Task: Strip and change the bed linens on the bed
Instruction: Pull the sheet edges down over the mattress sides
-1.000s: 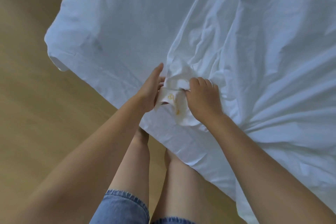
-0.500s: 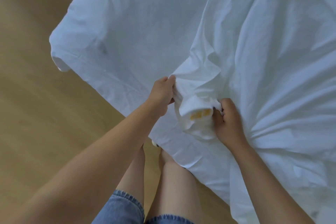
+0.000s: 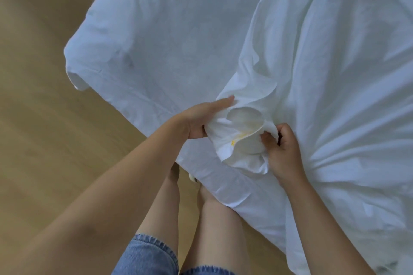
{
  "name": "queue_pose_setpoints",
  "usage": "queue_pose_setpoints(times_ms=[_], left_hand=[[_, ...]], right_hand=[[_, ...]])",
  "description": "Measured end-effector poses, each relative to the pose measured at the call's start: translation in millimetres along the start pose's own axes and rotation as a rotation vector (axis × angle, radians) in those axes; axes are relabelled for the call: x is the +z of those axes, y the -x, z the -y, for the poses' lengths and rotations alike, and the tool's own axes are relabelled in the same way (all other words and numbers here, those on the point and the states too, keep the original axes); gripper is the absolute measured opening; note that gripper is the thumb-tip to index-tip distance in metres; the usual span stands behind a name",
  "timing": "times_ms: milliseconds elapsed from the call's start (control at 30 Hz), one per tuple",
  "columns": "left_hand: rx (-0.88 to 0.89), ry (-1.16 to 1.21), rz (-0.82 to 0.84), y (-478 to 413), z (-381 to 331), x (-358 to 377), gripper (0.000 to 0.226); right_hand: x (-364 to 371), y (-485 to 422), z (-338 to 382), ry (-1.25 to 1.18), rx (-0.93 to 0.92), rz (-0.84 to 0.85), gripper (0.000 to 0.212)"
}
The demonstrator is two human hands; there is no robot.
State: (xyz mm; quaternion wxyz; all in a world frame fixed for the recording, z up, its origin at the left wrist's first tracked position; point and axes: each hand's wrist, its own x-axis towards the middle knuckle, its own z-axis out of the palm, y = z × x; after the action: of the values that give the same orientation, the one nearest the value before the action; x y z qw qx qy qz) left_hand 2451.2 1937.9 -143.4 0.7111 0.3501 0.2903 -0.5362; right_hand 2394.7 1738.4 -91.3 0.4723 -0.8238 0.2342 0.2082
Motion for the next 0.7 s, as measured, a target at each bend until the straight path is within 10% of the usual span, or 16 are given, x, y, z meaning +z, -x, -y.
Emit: queue_pose_setpoints(times_ms=[367, 500, 700], left_hand=[[0.110, 0.278, -0.155, -16.4, 9.9, 58.4, 0.021], [0.168, 0.168, -0.248, -20.5, 12.3, 69.1, 0.027], [0.276, 0.118, 0.051, -12.0, 12.9, 62.9, 0.022]], right_hand=[[10.1, -3.0, 16.6, -0.062, 0.134, 0.101, 0.030], [-0.2, -12.8, 30.5, -0.362, 0.341, 0.224, 0.070], [14.7, -15.3, 33.7, -0.050, 0.258, 0.042, 0.049]])
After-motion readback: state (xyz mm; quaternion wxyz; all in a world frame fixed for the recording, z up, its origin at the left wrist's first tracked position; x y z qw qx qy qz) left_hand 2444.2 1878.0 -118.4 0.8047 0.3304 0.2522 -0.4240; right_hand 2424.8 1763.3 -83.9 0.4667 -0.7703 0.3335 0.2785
